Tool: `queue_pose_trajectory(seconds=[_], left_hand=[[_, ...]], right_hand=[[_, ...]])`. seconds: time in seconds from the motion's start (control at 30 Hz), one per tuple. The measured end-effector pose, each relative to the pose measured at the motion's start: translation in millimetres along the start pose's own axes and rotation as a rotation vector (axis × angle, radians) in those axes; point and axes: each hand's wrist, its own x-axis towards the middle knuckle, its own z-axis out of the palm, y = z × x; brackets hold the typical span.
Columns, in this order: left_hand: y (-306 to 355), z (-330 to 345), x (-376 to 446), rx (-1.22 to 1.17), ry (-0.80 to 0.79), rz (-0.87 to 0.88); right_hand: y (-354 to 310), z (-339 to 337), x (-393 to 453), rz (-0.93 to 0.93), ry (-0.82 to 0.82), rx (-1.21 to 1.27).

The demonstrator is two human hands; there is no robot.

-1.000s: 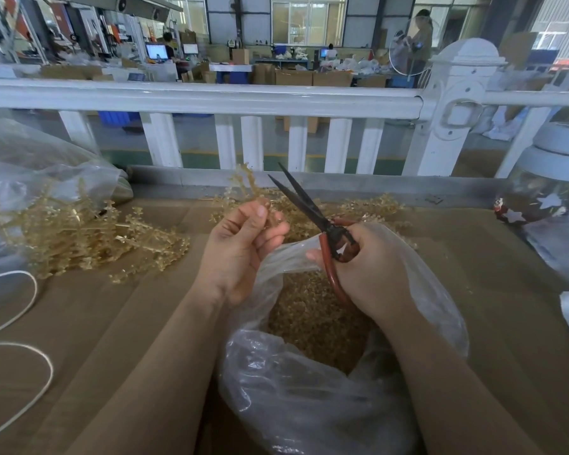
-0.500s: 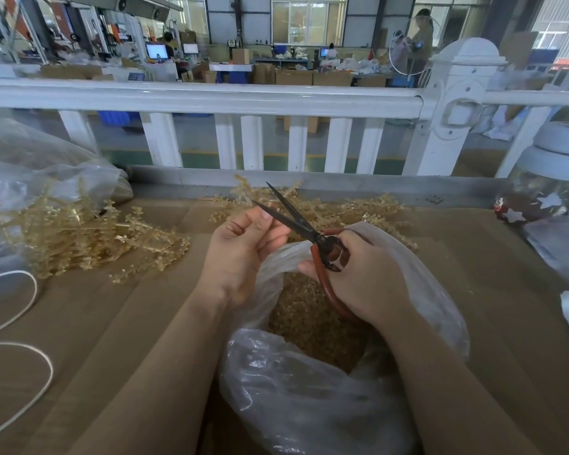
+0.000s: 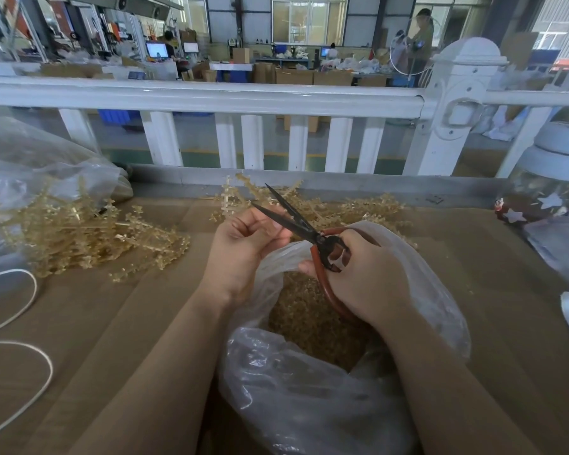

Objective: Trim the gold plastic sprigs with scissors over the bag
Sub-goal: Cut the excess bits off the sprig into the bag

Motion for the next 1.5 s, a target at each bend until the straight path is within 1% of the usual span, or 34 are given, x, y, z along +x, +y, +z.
queue_pose_trajectory(seconds=[0.3,0.67,0.83,0.93,1.23,1.5], left_hand=[[0.3,-0.3,-0.3,0.05,0.021,0.034],[0.6,-4.1,0.5,0.08,0.018,0.053],[-2.1,-5.7,1.5,0.204,0.031,0.085],[-2.5,-4.3,0.9,0.258,0.026,0.09],[-3.1,-1.3,-0.5,0.239,0.035,0.082],[-2.3,-2.4,-0.5,0.202,-0.027,0.089]], right_hand=[[-2.7,-2.9,-0.5,-0.02,0.063,-0.05],[-4.3,-4.5,-1.5,-0.039,0.066,-0.052],[-3.6,-6.0,-1.1,-0.031,0.067,-0.111],[-5.8,-7.8,-1.2,-0.021,0.075,-0.091],[-4.9,-5.8,0.7,-0.02,0.069,-0.094],[-4.0,-6.7,0.1,-0.015,0.06,-0.133]])
